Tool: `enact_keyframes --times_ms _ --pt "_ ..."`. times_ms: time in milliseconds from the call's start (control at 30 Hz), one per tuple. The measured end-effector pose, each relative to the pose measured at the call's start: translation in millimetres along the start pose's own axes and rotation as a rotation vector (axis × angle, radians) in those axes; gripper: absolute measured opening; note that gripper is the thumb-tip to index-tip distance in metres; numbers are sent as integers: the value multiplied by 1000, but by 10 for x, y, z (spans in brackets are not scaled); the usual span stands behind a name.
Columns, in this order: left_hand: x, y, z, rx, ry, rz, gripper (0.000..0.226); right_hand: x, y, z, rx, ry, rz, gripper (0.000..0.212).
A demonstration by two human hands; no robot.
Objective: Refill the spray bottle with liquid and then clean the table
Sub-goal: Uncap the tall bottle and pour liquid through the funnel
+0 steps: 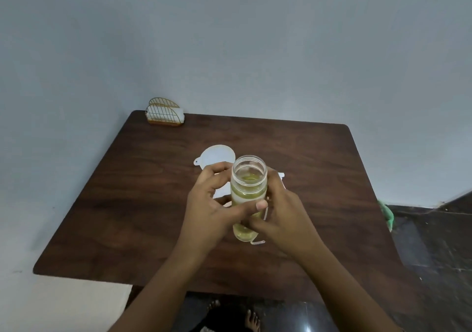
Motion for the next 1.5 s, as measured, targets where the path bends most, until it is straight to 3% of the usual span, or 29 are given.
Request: enact_keyframes --times_ms 133,233,300,400,533,700,1000,1500 --pt "-28 22 156 49 -32 -8 61 48 69 161 -59 63 -16 61" --pt "88 256 378 154 -120 199 92 17 127 334 -90 66 -58 61" --pt "265 462 549 221 -79 374 111 -27 149 464 -119 42 -84 62" --pt "620 677 730 361 66 562 123 -132 166 631 -141 -4 -114 63" --pt "962 737 859 512 160 584 121 -283 147 785 -147 -71 -169 63" --pt "1169 725 1020 570 152 560 117 -470 100 883 -142 -98 -240 65" --pt "1273 647 1093 560 86 665 96 -679 92 899 -131 -126 -366 72" --pt "1262 634 1128 587 56 612 88 -671 128 933 -18 -127 -712 82"
Point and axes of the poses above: each hand's wrist, its own z-axis towards the middle knuckle, its own y-axis out of the back of the hand, x = y × z, the point moved 1 cm from there along z, towards the middle knuckle, and after that the axes turned 11 degrees about -y, right-handed, at the moved point
